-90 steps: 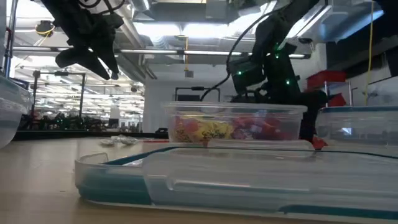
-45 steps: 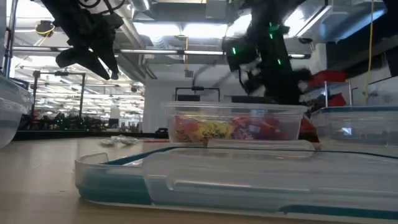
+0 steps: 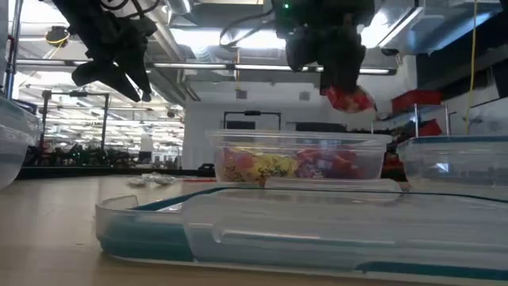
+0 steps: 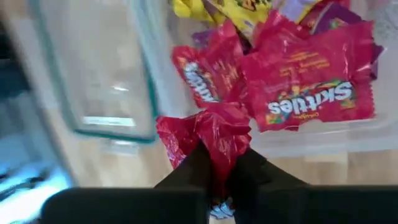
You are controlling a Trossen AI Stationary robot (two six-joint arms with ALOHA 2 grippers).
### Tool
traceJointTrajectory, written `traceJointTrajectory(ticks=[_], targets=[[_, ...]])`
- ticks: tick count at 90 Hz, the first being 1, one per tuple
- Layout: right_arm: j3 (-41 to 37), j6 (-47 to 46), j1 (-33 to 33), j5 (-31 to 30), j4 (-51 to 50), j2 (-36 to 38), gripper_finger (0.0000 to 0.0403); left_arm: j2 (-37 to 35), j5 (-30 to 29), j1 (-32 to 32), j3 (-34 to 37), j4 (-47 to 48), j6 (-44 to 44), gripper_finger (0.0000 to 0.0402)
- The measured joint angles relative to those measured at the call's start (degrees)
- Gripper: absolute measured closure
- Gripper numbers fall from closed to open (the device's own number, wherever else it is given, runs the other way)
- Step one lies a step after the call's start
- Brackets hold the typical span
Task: Sort candy
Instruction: Put the purple candy into the rectangular transparent bin
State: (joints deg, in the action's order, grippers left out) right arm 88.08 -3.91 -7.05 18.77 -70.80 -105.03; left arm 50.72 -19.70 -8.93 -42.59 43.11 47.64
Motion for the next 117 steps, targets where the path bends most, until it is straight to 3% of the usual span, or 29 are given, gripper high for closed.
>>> traceJointTrajectory(ticks=[17, 44, 57, 69, 84, 103, 117], targets=[[-3.82, -8.59, 4.24, -9.81, 7.25, -0.32, 0.0342, 0.02, 2.12, 0.05, 0.00, 0.69, -2.16, 0.0265], [-4.24, -13.80, 2.78, 0.62, 8.10, -3.94, 0.0221, 0.02, 3.18, 0.06, 0.00, 5.02, -9.66, 0.0265], [-0.53, -13.81, 2.93, 2.81, 7.83, -2.72, 0.0201, 0.00, 3.16, 0.07, 0.00, 5.49, -8.90, 0.0265], [-0.37, -13.83, 2.93, 1.92, 7.31, -2.46, 0.0224, 0.00, 3.17, 0.07, 0.00, 5.45, -8.70, 0.0265], [-5.50, -13.83, 2.89, 0.53, 8.70, -2.47, 0.0294, 0.00, 2.87, 0.07, 0.00, 5.49, -7.56, 0.0265], [-11.83, -17.29, 1.24, -0.59, 21.46, -3.26, 0.0390, 0.02, 1.28, 0.07, 0.00, 4.77, -6.91, 0.0265], [-9.36, -19.25, -0.65, 0.30, 19.51, -3.21, 0.0385, 0.02, 0.66, 0.07, 0.00, 3.95, -5.84, 0.0265]])
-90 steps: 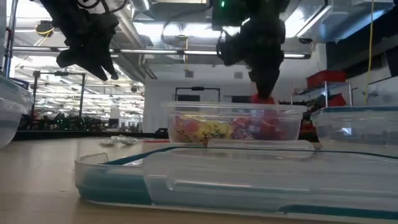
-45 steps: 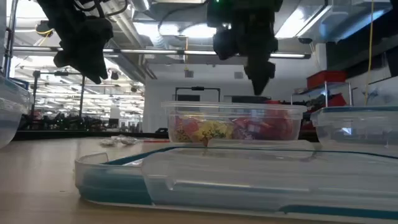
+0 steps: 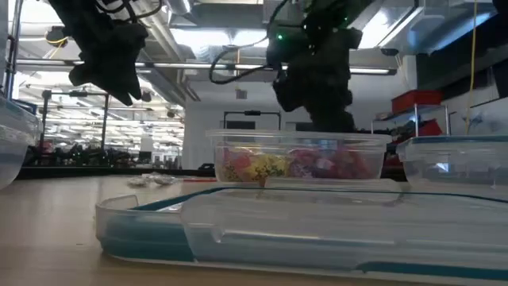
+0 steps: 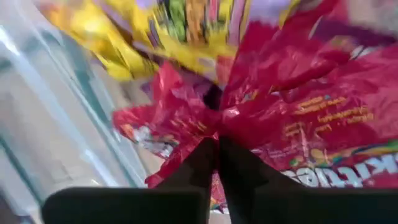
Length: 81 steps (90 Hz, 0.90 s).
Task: Sort candy
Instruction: Put the purple candy into the rectangular transparent bin, then close the rectangular transparent bin
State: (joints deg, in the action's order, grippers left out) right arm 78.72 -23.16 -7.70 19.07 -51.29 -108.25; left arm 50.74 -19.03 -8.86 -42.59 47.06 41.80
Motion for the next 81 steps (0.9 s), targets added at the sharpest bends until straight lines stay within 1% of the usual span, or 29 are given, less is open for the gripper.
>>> traceJointTrajectory(ticks=[16, 33, 40, 48, 55, 59, 68, 73, 81], targets=[[5.13, 0.46, -0.21, 0.04, -6.75, 0.34, 0.0347, 0.00, -0.47, -0.02, 0.00, 0.05, 0.20, 0.0265], [6.03, -2.48, 1.83, -0.83, -10.03, 0.37, 0.0279, -0.02, -1.17, -0.02, 0.00, 0.01, -1.50, 0.0265], [6.03, -6.69, 2.80, -1.08, -10.14, 0.37, 0.0259, 0.00, -1.22, -0.02, 0.00, 0.03, -3.62, 0.0265], [7.57, -14.87, 4.37, -3.00, -7.76, 0.83, 0.0251, -0.01, -0.96, 0.00, 0.00, 0.20, -6.25, 0.0265], [10.91, -21.40, 6.53, -7.65, -0.45, 2.00, 0.0249, -0.02, -0.60, 0.00, 0.00, 0.50, -9.06, 0.0265], [12.66, -24.05, 8.12, -11.58, 3.65, 2.64, 0.0249, 0.00, -0.56, -0.01, 0.00, 0.36, -10.93, 0.0265], [16.14, -27.33, 12.00, -19.72, 12.70, 2.62, 0.0249, 0.00, -0.49, 0.00, 0.00, 0.40, -13.93, 0.0265], [17.30, -29.36, 14.26, -24.73, 13.66, 2.53, 0.0249, -0.01, -0.34, 0.00, 0.00, 0.47, -14.66, 0.0265], [19.11, -40.49, 17.77, -37.18, 12.89, 2.60, 0.0249, 0.00, 1.47, 0.00, 0.00, 0.97, -15.09, 0.0265]])
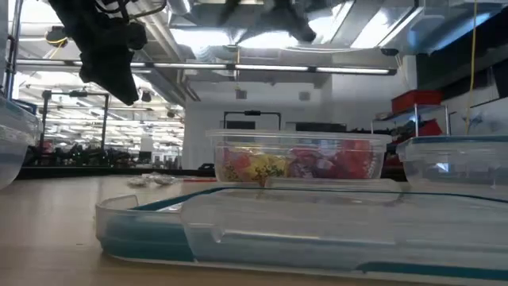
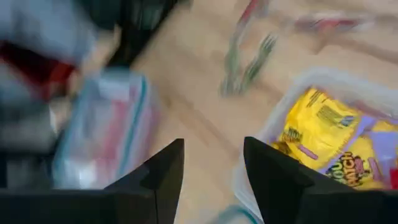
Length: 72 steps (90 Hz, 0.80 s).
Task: Sort candy
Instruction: Close the rectangular transparent bin
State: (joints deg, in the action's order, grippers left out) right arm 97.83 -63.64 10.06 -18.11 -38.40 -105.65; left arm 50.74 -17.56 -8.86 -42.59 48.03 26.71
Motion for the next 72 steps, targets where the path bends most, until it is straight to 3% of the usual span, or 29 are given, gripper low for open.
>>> traceJointTrajectory(ticks=[12, 22, 44, 60, 72], targets=[[2.10, -6.38, 6.00, -15.76, -1.31, 0.90, 0.0249, -0.04, 2.76, 0.87, 0.00, -0.03, -0.20, 0.0265], [3.09, -10.78, 11.55, -21.01, -8.05, 1.46, 0.0249, -0.02, 4.65, 2.95, 0.00, 0.94, 4.19, 0.0265], [-3.64, -37.94, 26.69, -40.96, -12.07, 1.34, 0.0249, -0.02, 5.85, 13.02, 0.00, -0.91, 20.24, 0.0265], [-7.18, -42.23, 34.25, -43.19, -14.02, 1.32, 0.0249, -0.01, 0.89, 21.89, 0.00, -4.33, 32.86, 0.0265], [-7.38, -33.47, 36.64, -37.72, -15.60, 1.32, 0.0249, 0.00, -3.24, 27.36, 0.00, -4.92, 41.50, 0.0265]])
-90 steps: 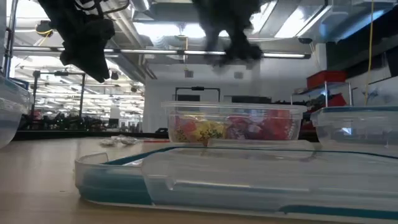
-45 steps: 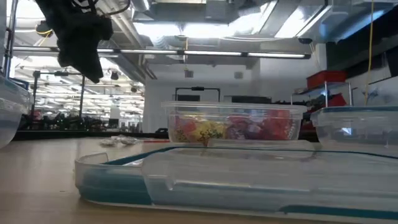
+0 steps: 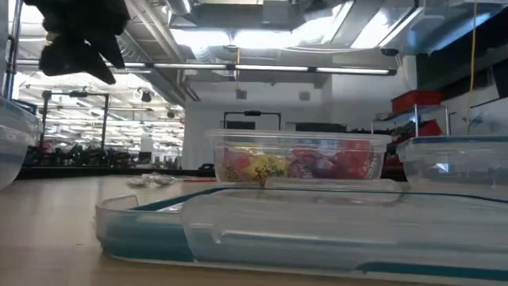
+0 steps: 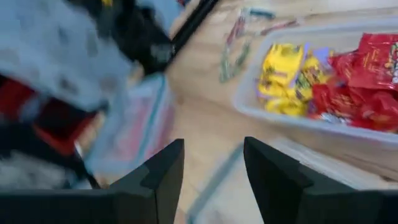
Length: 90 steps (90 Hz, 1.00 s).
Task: Sort candy
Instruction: Close the rectangular transparent bin
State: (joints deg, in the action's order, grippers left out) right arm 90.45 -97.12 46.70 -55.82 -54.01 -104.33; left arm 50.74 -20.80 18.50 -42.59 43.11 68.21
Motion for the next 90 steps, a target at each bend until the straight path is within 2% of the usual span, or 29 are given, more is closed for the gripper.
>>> traceJointTrajectory(ticks=[7, 19, 33, 53, 61, 71, 77, 90], targets=[[0.00, 12.73, 0.51, 5.06, -0.14, 0.00, 0.0249, 0.48, -2.58, 2.81, 0.00, -0.45, 4.57, 0.0265], [0.00, 38.40, 0.54, 18.28, -0.24, -0.25, 0.0249, 2.14, -6.36, 6.08, 0.00, -0.70, 10.89, 0.0265], [-0.02, 51.94, 0.94, 25.41, 0.85, -3.37, 0.0247, 5.61, -6.78, 8.41, 0.00, -2.34, 16.80, 0.0265], [-0.13, 71.97, 3.66, 30.31, 5.15, -10.45, 0.0236, 12.68, -6.32, 10.03, 0.00, -10.64, 18.16, 0.0265], [-0.13, 75.96, 4.13, 34.59, 7.66, -12.17, 0.0236, 15.19, -5.27, 10.42, 0.00, -13.32, 18.45, 0.0265], [-0.12, 75.91, 4.06, 39.44, 11.37, -13.61, 0.0236, 17.44, -4.76, 10.45, 0.00, -16.65, 18.68, 0.0265], [-0.04, 74.81, 4.04, 38.66, 14.11, -14.66, 0.0236, 18.53, -4.21, 10.39, 0.00, -17.73, 18.74, 0.0265], [-0.04, 72.24, 3.95, 32.22, 16.97, -17.87, 0.0236, 19.53, -3.29, 10.40, 0.00, -18.76, 18.98, 0.0265]])
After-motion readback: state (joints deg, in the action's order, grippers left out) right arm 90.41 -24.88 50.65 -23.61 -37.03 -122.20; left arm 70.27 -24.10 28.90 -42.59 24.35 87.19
